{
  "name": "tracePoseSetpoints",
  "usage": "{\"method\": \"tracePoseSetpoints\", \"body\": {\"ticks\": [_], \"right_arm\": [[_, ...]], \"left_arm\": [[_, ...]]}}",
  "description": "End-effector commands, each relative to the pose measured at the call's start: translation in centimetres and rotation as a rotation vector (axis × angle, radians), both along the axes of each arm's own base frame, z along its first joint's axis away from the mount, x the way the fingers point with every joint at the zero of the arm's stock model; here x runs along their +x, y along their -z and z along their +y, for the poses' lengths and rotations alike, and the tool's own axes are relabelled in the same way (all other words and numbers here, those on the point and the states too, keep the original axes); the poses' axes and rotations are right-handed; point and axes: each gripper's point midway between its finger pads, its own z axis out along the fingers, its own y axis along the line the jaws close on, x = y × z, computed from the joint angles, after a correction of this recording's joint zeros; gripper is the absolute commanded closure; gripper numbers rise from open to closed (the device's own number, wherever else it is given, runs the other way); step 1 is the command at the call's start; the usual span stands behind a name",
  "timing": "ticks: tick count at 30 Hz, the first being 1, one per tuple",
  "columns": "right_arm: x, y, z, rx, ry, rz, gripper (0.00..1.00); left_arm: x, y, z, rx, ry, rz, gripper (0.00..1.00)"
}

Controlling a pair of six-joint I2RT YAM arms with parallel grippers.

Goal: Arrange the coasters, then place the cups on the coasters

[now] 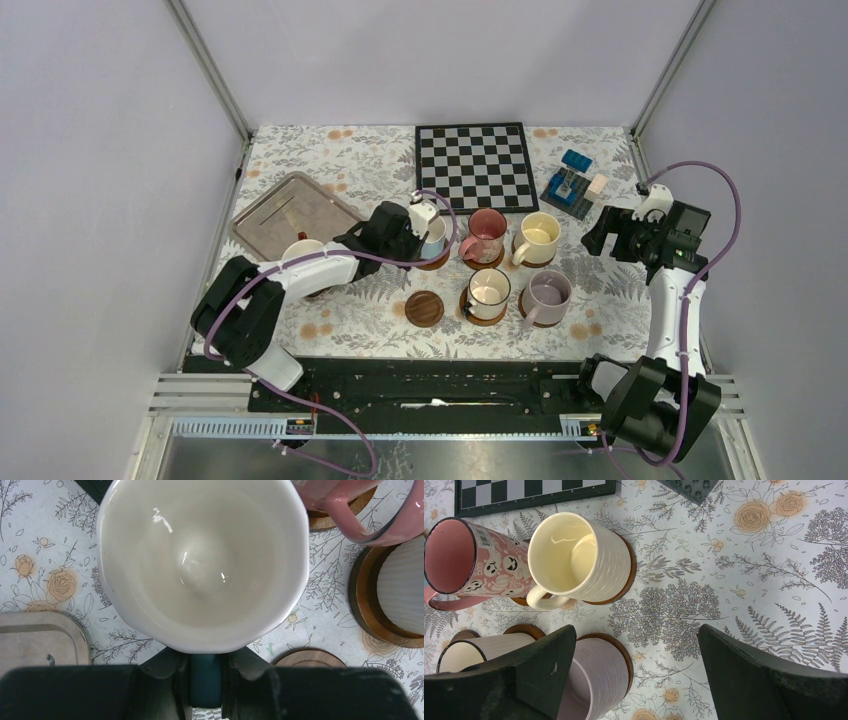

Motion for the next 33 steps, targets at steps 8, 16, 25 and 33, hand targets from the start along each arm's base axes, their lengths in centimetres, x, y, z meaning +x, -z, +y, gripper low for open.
{"method": "tracePoseSetpoints", "body": {"ticks": [8,16,25,33], "right_arm": [[0.6,-0.5,-0.2,-0.012,0.004,-0.028,0.02],[0.7,-0.6,-0.2,-0.011,0.007,-0.029,0.02],[0.6,-0.7,-0.3,-0.017,0.007,-0.033,0.02],[0.5,-0.7,-0.1,-0.016,-0.002,-0.034,0.02]], "left_arm": [[1.6,-2.7,-1.2,-0.080,-0.002,-0.106,0.95],[1.3,-2.3,-0.7,-0.061,-0.022,-0.086,0.56],[0.9,-4.1,0.2,-0.049,-0.050,-0.085,0.23],[-0.8,-6.7,2.6,-0.031,-0.075,-0.088,0.01]]}}
